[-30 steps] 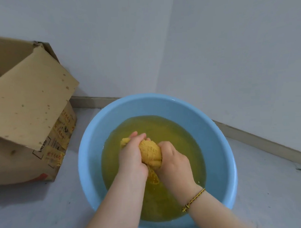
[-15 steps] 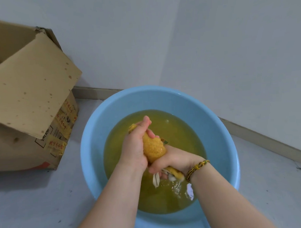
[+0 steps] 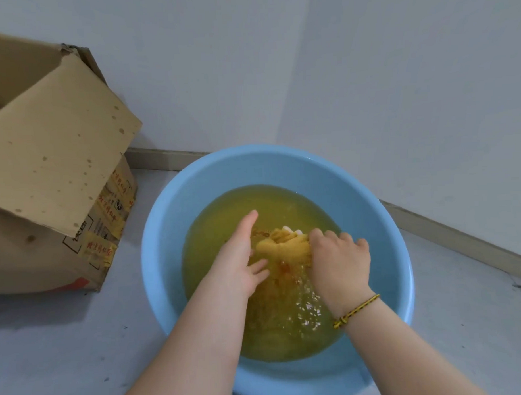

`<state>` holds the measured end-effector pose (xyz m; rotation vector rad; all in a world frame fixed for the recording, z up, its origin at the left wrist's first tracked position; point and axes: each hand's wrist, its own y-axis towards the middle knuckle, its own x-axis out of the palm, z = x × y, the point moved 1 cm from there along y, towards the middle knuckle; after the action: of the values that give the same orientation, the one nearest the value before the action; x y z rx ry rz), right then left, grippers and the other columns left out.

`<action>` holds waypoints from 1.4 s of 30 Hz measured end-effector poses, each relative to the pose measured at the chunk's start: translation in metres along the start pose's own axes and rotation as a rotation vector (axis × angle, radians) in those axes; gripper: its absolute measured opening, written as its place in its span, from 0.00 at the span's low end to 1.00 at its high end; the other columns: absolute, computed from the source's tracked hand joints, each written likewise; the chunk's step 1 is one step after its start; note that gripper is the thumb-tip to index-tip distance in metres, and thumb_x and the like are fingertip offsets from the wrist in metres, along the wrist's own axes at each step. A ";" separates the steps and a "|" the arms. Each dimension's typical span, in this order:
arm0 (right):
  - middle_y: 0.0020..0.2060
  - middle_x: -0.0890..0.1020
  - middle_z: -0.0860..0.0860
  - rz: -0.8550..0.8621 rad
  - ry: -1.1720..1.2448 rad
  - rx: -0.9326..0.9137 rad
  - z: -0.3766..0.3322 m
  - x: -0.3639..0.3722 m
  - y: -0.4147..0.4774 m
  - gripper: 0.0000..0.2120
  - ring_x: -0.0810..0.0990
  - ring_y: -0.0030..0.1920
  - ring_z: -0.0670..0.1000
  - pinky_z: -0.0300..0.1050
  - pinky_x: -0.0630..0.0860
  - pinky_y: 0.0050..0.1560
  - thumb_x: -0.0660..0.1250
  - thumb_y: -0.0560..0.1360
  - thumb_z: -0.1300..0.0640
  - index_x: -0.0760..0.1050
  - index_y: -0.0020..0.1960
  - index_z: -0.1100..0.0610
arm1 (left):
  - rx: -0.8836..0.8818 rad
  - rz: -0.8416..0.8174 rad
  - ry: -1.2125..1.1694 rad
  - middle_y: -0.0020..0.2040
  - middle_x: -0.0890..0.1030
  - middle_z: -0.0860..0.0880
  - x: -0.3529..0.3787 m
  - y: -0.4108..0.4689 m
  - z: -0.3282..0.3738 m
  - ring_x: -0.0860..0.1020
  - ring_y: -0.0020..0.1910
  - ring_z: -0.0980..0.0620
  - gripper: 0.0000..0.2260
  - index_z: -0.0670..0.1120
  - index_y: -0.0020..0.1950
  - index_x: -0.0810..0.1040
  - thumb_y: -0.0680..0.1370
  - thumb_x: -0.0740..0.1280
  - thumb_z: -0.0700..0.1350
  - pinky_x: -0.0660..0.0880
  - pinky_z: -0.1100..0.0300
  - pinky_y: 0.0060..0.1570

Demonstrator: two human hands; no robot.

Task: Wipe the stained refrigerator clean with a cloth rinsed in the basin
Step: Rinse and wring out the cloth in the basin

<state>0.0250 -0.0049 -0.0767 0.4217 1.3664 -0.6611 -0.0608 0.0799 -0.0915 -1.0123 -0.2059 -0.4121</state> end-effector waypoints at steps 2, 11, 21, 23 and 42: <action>0.35 0.79 0.54 0.324 -0.058 -0.105 -0.003 0.011 -0.001 0.14 0.78 0.42 0.58 0.55 0.69 0.52 0.71 0.59 0.64 0.76 0.43 0.57 | -0.042 -0.081 -0.054 0.52 0.73 0.44 0.006 -0.003 0.002 0.75 0.46 0.41 0.25 0.45 0.62 0.67 0.72 0.68 0.57 0.72 0.46 0.51; 0.46 0.68 0.53 0.917 0.289 -0.674 -0.013 0.021 -0.010 0.11 0.71 0.46 0.54 0.46 0.75 0.46 0.50 0.77 0.68 0.68 0.51 0.58 | -0.170 -0.346 -0.159 0.32 0.81 0.46 0.005 0.001 -0.011 0.81 0.34 0.49 0.08 0.42 0.46 0.77 0.76 0.64 0.46 0.77 0.56 0.40; 0.33 0.76 0.41 0.267 1.346 0.254 -0.046 -0.001 -0.023 0.17 0.75 0.32 0.37 0.27 0.70 0.31 0.69 0.69 0.64 0.68 0.38 0.43 | 0.616 -0.362 -0.043 0.29 0.79 0.52 0.018 -0.014 0.019 0.79 0.30 0.55 0.13 0.45 0.35 0.75 0.69 0.64 0.27 0.77 0.63 0.32; 0.30 0.76 0.44 0.154 1.344 0.212 -0.047 -0.003 -0.016 0.14 0.74 0.28 0.41 0.31 0.69 0.27 0.68 0.69 0.64 0.69 0.36 0.47 | 0.695 -0.360 0.031 0.26 0.77 0.52 0.017 -0.014 0.023 0.76 0.27 0.55 0.12 0.47 0.34 0.76 0.68 0.68 0.30 0.76 0.63 0.31; 0.14 0.63 0.48 -0.520 1.729 0.023 -0.041 0.014 -0.013 0.13 0.60 0.16 0.45 0.28 0.58 0.21 0.59 0.55 0.67 0.63 0.17 0.55 | 0.695 -0.411 0.114 0.19 0.69 0.51 0.013 -0.001 0.015 0.68 0.21 0.54 0.14 0.48 0.18 0.69 0.64 0.65 0.42 0.67 0.68 0.25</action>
<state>-0.0134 0.0083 -0.0960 0.6998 3.1811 -0.6938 -0.0491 0.0891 -0.0782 -0.2552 -0.4225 -0.7079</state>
